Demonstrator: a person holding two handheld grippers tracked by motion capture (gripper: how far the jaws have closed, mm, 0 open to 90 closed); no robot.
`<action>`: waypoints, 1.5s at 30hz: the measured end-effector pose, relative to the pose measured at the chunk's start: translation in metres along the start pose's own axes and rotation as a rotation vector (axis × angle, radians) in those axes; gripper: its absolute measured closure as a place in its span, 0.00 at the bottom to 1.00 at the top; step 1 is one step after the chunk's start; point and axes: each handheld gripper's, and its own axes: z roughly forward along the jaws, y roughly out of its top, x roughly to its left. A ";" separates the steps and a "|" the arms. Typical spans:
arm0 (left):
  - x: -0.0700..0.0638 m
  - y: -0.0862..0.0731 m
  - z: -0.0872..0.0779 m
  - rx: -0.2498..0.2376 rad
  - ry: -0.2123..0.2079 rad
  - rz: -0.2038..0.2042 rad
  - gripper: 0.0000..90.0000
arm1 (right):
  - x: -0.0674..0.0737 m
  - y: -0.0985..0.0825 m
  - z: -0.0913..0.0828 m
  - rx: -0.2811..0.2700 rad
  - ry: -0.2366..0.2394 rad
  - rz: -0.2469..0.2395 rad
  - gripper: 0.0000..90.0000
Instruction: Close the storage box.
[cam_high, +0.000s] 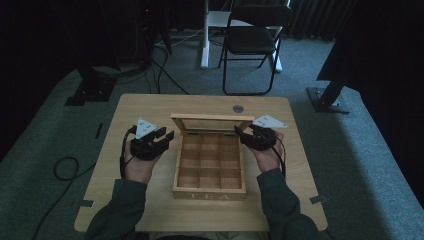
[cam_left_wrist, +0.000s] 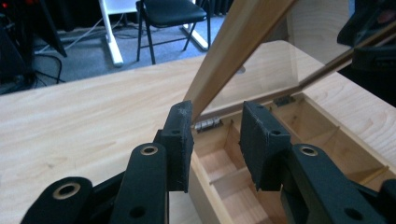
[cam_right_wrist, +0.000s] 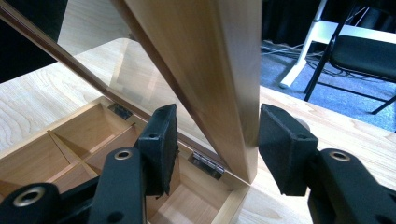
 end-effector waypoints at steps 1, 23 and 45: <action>0.000 0.002 0.001 -0.004 -0.002 0.002 0.73 | 0.000 0.000 -0.001 0.000 -0.001 -0.001 0.53; -0.009 0.006 -0.003 -0.015 -0.034 0.009 0.79 | 0.001 -0.003 -0.027 0.008 0.025 0.004 0.61; -0.017 -0.009 -0.007 -0.009 -0.049 0.009 0.77 | 0.010 -0.006 -0.058 0.042 0.022 -0.043 0.69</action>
